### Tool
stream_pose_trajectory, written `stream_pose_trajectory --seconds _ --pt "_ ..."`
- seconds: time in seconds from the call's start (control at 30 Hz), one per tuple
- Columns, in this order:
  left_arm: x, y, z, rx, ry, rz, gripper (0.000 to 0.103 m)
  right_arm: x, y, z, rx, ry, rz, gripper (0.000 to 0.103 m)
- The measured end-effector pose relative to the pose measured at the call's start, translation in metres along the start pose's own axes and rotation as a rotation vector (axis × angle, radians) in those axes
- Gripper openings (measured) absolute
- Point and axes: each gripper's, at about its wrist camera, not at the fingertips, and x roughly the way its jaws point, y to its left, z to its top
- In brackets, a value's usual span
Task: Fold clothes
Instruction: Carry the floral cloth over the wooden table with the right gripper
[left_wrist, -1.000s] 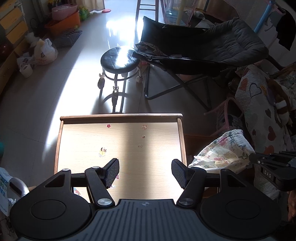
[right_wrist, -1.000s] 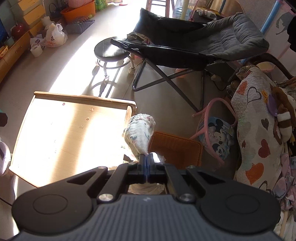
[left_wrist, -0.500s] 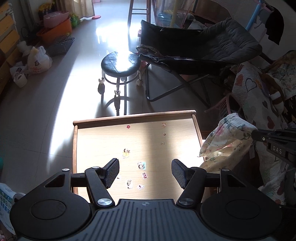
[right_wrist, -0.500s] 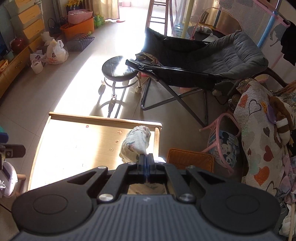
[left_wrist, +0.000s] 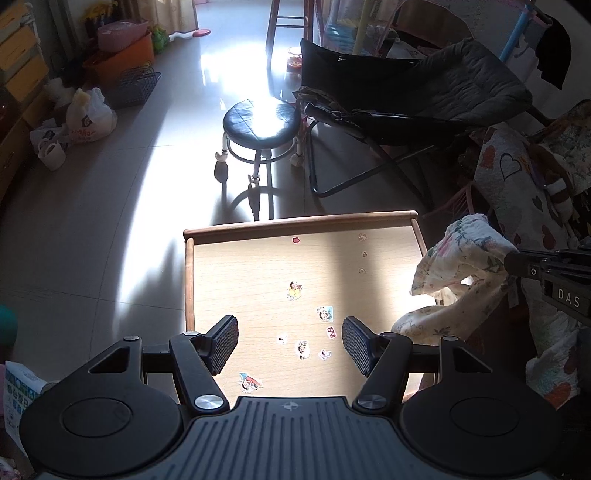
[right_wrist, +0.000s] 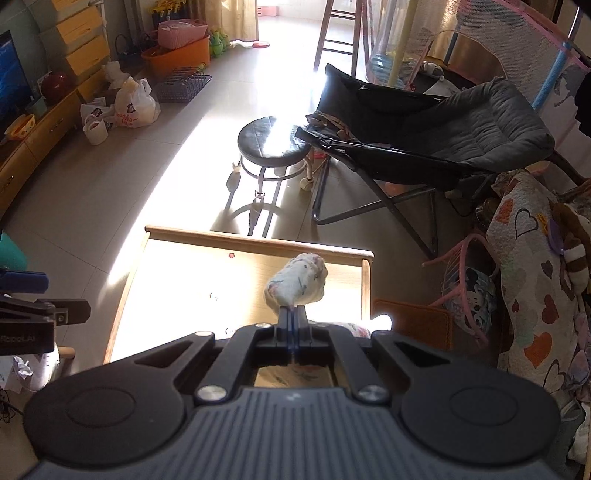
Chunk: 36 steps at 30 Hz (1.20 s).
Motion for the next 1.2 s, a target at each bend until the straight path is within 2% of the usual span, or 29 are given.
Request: stream_pose_trajectory --seconds 0.3,0.53,0.9,1.2 --pt "-0.007 0.016 0.0 -0.065 0.013 0.043 0.065 -0.014 0.013 0.019 -0.077 -0.026 0.08 0.001" --pt "-0.001 0.019 0.005 -0.165 0.024 0.073 0.065 -0.027 0.029 0.034 -0.137 -0.053 0.151 0.001" --pt "0.008 -0.009 0.025 -0.239 0.036 0.192 0.065 -0.012 0.01 0.053 -0.214 -0.066 0.279 0.001" --pt "0.02 -0.046 0.044 -0.264 0.041 0.209 0.065 -0.013 -0.005 0.063 -0.257 -0.074 0.327 0.001"
